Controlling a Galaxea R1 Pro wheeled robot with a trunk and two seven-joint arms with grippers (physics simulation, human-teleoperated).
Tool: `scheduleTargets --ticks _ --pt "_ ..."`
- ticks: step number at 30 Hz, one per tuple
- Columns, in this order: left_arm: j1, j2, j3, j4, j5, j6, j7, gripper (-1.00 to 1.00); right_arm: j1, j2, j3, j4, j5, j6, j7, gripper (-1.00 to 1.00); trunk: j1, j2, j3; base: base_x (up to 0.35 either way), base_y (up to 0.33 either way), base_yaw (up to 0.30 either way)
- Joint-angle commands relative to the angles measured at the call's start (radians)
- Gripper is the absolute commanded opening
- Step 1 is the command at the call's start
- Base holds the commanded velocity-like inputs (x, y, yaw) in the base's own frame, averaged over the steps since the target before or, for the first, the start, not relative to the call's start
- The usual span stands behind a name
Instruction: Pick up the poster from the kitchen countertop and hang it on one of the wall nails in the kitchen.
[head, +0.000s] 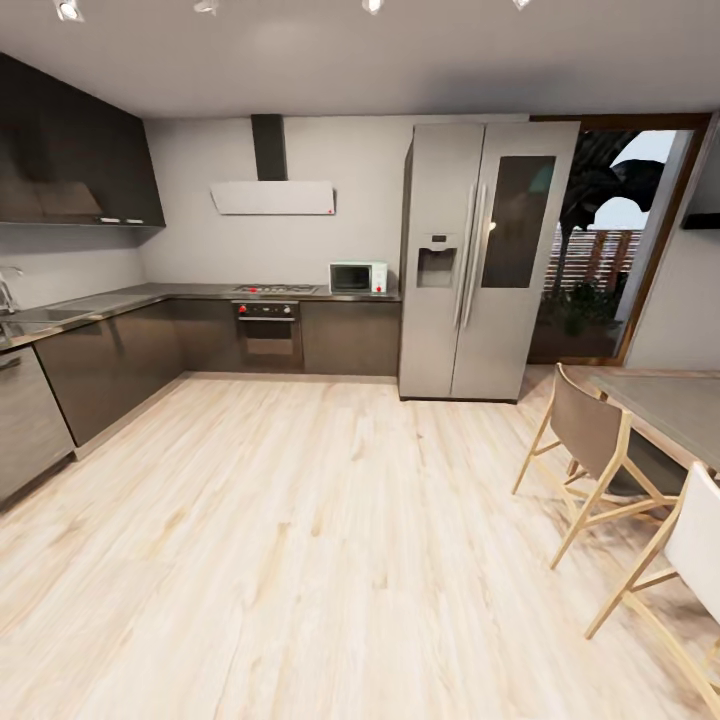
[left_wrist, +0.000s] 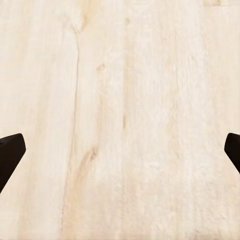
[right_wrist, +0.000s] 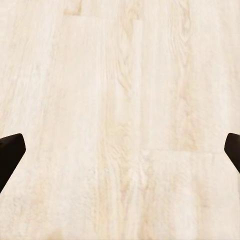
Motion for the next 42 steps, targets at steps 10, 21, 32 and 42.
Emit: scheduleTargets --ticks 10,21,32,42 --pt "0.0 0.0 0.002 -0.001 -0.01 -0.002 0.0 1.0 0.0 0.009 0.001 0.003 -0.004 -0.004 -0.002 1.0 0.0 0.0 -0.003 0.0 0.0 0.133" --pt "0.0 0.0 0.002 -0.001 -0.01 -0.002 0.001 1.0 0.0 0.009 0.001 0.003 -0.006 -0.005 -0.002 1.0 0.0 0.0 -0.004 0.002 -0.001 0.273" --pt "0.0 0.0 0.017 -0.001 -0.01 0.001 -0.001 1.0 0.0 0.009 0.001 0.003 -0.005 -0.024 -0.002 1.0 0.0 0.0 -0.004 0.255 -0.092 0.203" --pt "0.0 0.0 0.018 -0.001 -0.01 0.001 -0.001 1.0 0.0 0.009 0.001 0.003 -0.004 -0.025 -0.002 1.0 0.0 0.0 -0.004 0.325 -0.071 0.286"
